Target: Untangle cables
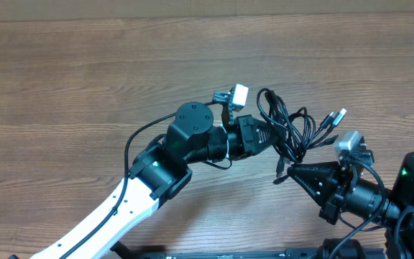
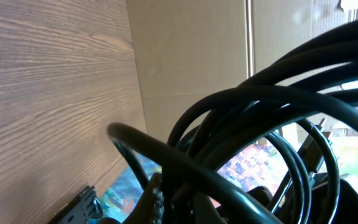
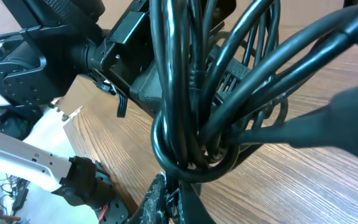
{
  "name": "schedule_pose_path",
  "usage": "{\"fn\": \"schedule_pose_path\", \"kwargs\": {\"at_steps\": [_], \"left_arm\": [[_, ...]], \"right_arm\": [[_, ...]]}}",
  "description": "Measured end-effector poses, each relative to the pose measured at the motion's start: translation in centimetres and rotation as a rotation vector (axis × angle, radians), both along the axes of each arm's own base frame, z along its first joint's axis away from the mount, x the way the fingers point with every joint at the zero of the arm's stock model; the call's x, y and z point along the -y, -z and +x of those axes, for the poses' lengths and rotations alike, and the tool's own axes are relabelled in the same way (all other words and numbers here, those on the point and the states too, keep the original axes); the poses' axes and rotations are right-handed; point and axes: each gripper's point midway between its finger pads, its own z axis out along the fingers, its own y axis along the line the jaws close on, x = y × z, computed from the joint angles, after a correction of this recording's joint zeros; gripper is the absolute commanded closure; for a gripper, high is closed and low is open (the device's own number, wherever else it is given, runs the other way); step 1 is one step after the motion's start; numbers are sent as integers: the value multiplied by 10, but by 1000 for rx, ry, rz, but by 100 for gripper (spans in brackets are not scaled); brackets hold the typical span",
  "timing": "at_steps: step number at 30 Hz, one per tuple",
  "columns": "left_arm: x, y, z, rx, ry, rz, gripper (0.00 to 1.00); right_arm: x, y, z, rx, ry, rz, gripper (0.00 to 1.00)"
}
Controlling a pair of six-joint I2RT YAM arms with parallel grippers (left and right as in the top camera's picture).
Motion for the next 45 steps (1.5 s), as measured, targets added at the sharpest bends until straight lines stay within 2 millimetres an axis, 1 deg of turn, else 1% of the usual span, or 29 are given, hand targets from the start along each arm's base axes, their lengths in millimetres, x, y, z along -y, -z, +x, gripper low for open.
{"fn": "schedule_pose_path", "kwargs": {"at_steps": [6,7,8,12,13,14,17,24,31,34,41,42,45], "left_arm": [[0,-1,0,49,5,9,96],[0,-1,0,53,5,9,96],[0,-1,0,57,6,10,96],[0,0,2,60,-1,12,96],[0,0,2,61,-3,13,96],[0,0,3,61,-7,13,96],[0,0,3,61,-8,13,96],[-1,-5,5,47,-12,-11,96],[-15,-8,17,-29,-24,-39,96],[-17,-10,18,-59,-18,-58,96],[-13,-34,4,-24,77,-141,96],[-13,-35,1,-23,91,-143,96],[-12,-36,-5,-28,129,-145,96]], "right_arm": [[0,0,0,0,0,1,96],[0,0,0,1,-1,0,95],[0,0,0,2,0,1,91],[-1,-3,1,10,-4,9,56],[-1,-3,0,11,-7,10,46],[-2,-3,0,8,-10,13,44],[-2,-3,-2,9,-17,14,43],[-2,-2,-2,-2,-14,13,41],[2,7,-2,-41,20,-12,41],[3,9,-1,-36,23,-24,37],[4,17,-6,-13,-6,-75,36],[5,17,-6,-8,-7,-81,37],[5,18,-6,12,-16,-98,46]]}}
